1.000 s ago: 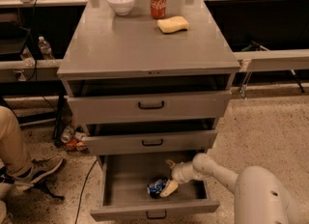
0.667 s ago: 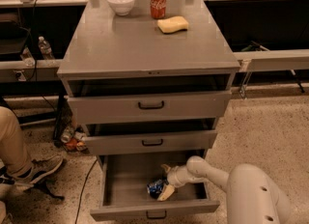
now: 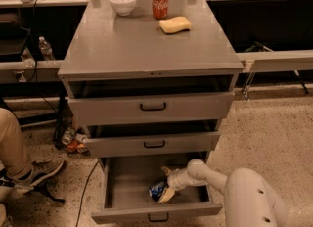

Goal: Pick pepsi can from bottom drawer and place on counter

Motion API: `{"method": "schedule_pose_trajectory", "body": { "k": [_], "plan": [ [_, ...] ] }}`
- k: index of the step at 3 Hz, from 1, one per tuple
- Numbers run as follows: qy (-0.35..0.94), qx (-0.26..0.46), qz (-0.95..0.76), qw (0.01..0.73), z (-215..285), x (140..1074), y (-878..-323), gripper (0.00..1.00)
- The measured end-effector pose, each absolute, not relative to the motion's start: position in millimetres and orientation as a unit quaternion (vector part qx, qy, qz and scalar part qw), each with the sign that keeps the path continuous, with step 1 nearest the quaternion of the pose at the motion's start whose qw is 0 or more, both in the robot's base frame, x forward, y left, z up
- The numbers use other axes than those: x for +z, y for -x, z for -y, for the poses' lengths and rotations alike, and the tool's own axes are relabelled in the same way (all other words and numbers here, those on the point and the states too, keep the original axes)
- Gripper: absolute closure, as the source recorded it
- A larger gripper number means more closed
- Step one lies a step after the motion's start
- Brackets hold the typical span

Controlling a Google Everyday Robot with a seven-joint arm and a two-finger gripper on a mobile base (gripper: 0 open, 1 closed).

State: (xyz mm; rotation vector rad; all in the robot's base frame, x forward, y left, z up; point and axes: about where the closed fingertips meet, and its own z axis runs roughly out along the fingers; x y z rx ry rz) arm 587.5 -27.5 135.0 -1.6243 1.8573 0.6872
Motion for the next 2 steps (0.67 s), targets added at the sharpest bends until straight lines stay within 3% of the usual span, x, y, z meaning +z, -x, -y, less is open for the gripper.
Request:
{"method": "schedule_pose_trajectory", "body": {
  "k": [1, 2],
  "plan": [
    [0.608, 0.257, -0.694, 0.288, 22.6, 120.7, -592.3, 0.19],
    [0.61, 0.245, -0.695, 0.292, 23.3, 120.0, -596.9, 0.5]
  ]
}}
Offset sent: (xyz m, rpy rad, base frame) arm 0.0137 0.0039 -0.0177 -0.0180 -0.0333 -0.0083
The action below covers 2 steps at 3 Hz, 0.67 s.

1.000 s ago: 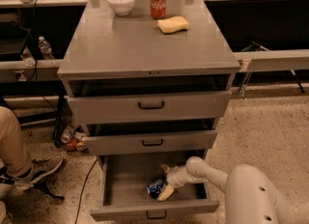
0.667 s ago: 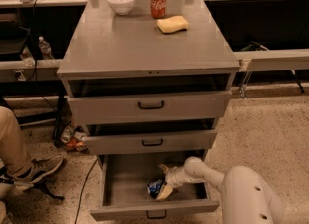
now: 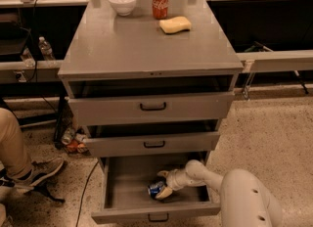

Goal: Pick pepsi can from bottom drawer and place on counter

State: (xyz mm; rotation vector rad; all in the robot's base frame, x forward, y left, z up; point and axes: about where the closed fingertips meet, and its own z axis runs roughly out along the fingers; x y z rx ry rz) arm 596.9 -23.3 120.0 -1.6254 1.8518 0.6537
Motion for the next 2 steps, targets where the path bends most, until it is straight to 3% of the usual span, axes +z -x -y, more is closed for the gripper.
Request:
{"method": "schedule_pose_trajectory", "body": {
  "k": [2],
  "plan": [
    [0.611, 0.22, -0.693, 0.312, 33.9, 146.3, -600.0, 0.95]
  ]
}}
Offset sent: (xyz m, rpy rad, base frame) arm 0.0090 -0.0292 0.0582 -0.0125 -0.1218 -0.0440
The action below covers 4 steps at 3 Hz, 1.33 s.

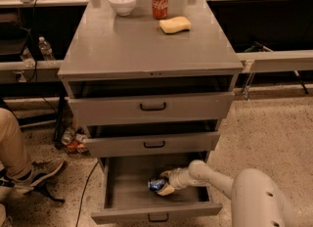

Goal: Pick pepsi can from bottom drawer and place on counter

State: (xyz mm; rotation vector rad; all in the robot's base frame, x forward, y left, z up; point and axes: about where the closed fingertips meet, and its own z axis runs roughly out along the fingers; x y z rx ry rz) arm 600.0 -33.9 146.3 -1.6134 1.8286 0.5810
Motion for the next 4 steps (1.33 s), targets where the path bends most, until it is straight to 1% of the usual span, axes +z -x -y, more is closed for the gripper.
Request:
{"method": "schedule_pose_trajectory", "body": {
  "k": [1, 2, 3, 4],
  "plan": [
    [0.608, 0.212, -0.686, 0.337, 50.4, 175.4, -604.1, 1.0],
    [0.608, 0.212, -0.687, 0.337, 50.6, 176.2, -603.8, 1.0],
    [0.607, 0.2, -0.688, 0.343, 62.7, 203.4, -592.8, 1.0],
    [0.595, 0.11, -0.693, 0.392, 114.7, 292.2, -600.6, 1.0]
  ]
}}
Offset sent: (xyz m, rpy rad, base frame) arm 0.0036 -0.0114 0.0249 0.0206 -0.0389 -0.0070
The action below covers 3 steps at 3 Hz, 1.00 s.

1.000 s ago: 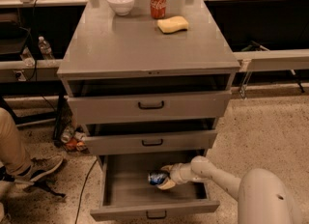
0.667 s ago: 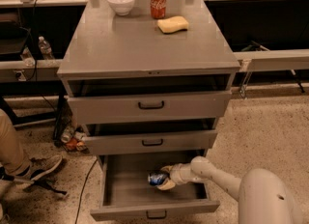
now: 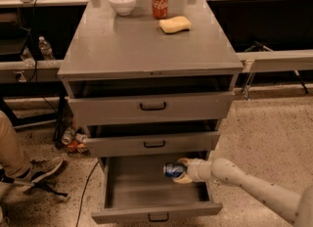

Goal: Pick pepsi can from bottom drawer and place on counter

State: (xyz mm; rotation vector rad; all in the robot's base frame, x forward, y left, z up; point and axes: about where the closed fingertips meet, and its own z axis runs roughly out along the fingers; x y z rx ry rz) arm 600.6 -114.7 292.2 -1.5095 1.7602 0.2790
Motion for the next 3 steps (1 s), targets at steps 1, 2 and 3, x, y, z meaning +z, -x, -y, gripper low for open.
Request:
{"method": "schedule_pose_trajectory", "body": {
  "k": [1, 2, 3],
  "plan": [
    [0.585, 0.046, -0.689, 0.425, 142.3, 353.3, -586.7, 1.0],
    [0.592, 0.002, -0.671, 0.446, 146.7, 404.7, -556.5, 1.0],
    [0.608, 0.018, -0.663, 0.436, 128.2, 399.1, -525.1, 1.0]
  ]
}}
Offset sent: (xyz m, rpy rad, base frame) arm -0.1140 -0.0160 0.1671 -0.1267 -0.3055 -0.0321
